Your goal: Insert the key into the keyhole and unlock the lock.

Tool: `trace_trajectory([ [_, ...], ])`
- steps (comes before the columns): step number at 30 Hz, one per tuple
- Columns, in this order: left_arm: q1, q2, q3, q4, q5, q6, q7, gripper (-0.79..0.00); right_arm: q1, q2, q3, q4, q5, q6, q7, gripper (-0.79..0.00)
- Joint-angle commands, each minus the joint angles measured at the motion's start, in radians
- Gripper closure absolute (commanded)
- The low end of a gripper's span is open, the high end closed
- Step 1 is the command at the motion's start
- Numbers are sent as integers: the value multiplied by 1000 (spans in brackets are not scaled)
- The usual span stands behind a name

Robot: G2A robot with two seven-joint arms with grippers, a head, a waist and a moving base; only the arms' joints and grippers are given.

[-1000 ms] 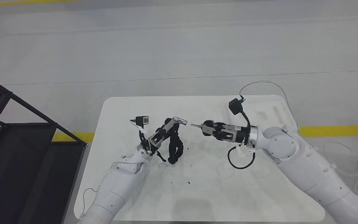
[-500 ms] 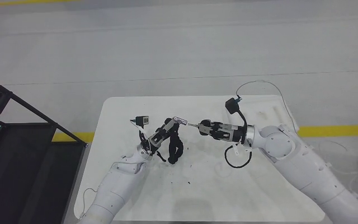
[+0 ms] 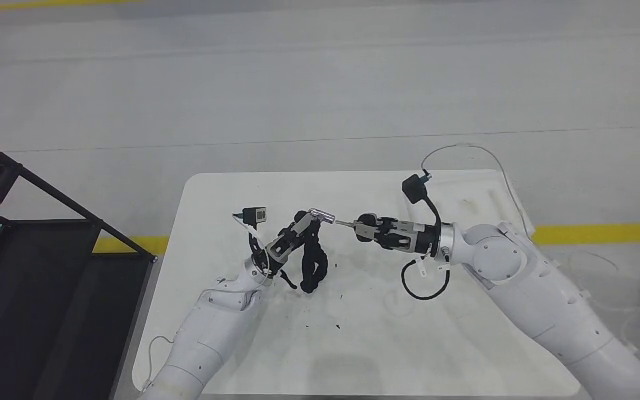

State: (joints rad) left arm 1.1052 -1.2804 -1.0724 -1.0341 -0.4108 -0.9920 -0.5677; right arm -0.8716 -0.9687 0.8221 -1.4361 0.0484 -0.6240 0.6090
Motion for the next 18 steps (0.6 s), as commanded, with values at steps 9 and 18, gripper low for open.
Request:
trace_trajectory([
  [9,0,0,0,0,0,0,0,0,-7,-10,16,8,-3,-2,10,0],
  [18,0,0,0,0,0,0,0,0,-9,-21,23,15,-2,-4,21,0],
])
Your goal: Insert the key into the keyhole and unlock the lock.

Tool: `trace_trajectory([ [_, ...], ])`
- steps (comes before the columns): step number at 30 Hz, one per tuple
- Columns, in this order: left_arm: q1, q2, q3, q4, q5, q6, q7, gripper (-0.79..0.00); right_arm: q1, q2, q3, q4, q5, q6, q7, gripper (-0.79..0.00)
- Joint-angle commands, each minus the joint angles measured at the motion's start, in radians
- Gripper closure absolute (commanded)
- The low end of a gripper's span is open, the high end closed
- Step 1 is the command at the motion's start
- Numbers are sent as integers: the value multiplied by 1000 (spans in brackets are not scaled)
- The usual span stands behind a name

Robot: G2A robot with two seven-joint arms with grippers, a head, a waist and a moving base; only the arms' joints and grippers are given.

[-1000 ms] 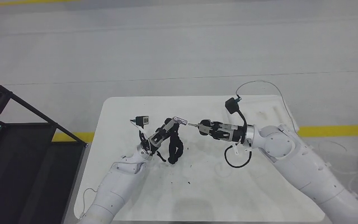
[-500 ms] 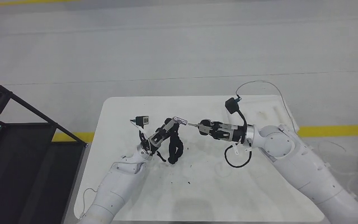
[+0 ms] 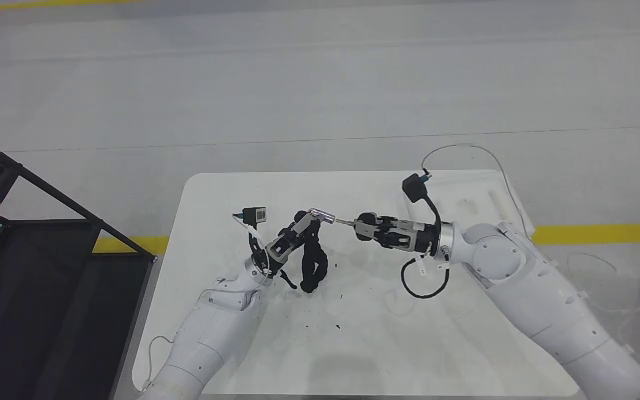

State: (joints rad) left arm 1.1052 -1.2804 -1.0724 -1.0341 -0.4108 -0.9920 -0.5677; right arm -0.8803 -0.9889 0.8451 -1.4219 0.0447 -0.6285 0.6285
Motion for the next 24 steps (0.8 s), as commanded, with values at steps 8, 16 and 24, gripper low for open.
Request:
trace_trajectory([
  [8,0,0,0,0,0,0,0,0,-1,-11,5,6,-1,-1,10,0],
  [16,0,0,0,0,0,0,0,0,-4,-19,13,9,-4,-3,18,0],
  [24,0,0,0,0,0,0,0,0,-6,-26,21,9,-8,0,26,0],
])
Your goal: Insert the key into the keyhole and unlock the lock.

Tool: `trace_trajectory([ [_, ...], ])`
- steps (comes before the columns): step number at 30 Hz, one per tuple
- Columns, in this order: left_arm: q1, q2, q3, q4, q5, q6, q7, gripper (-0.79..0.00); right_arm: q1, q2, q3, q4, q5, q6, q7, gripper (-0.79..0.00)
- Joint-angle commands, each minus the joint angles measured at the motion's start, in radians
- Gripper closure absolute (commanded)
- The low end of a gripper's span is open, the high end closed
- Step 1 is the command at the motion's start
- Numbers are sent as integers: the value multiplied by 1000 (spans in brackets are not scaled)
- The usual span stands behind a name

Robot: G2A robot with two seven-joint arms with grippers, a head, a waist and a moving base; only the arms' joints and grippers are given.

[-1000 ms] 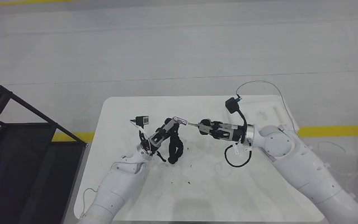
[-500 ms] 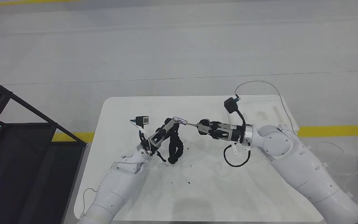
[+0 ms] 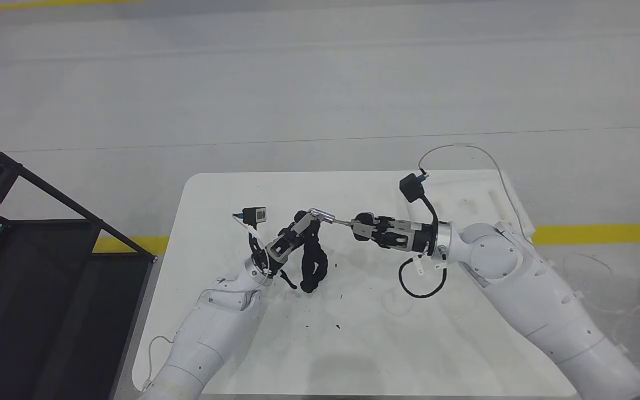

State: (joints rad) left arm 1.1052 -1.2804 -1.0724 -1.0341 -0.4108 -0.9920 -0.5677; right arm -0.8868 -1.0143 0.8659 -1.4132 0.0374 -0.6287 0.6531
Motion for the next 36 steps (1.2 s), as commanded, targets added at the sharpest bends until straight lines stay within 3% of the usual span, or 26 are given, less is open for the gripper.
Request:
trace_trajectory([
  [1,0,0,0,0,0,0,0,0,0,-2,1,1,-1,1,3,0],
  [36,0,0,0,0,0,0,0,0,-19,-24,39,-21,-58,25,32,0],
])
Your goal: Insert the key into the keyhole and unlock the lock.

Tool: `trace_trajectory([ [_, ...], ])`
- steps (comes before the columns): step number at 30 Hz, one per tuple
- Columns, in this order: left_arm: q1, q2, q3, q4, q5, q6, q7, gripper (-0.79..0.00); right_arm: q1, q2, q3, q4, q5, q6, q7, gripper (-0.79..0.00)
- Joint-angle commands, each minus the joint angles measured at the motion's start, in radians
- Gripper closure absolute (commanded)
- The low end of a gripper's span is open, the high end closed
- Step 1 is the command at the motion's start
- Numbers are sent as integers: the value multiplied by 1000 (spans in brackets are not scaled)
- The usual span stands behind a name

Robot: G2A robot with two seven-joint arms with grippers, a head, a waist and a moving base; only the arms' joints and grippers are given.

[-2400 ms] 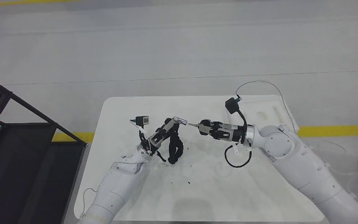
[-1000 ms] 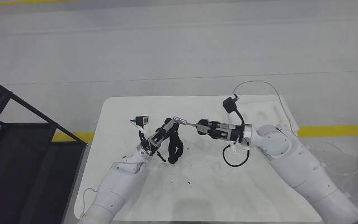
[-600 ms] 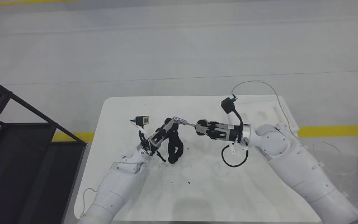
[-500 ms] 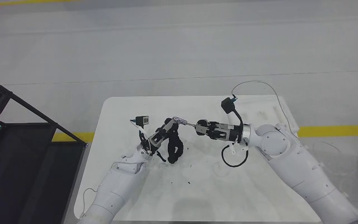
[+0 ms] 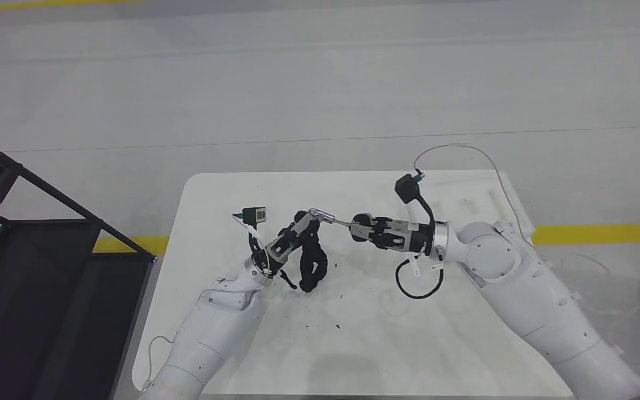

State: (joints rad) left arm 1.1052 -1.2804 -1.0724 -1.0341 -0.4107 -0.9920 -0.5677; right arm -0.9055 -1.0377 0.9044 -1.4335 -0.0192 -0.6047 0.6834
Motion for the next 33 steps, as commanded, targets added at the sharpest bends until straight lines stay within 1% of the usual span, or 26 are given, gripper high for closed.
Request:
trace_trajectory([
  [1,0,0,0,0,0,0,0,0,-1,-1,2,-1,-2,2,3,0],
  [19,0,0,0,0,0,0,0,0,-5,-10,18,-13,-19,22,21,0],
  [33,0,0,0,0,0,0,0,0,-87,16,112,-97,-56,49,50,0],
])
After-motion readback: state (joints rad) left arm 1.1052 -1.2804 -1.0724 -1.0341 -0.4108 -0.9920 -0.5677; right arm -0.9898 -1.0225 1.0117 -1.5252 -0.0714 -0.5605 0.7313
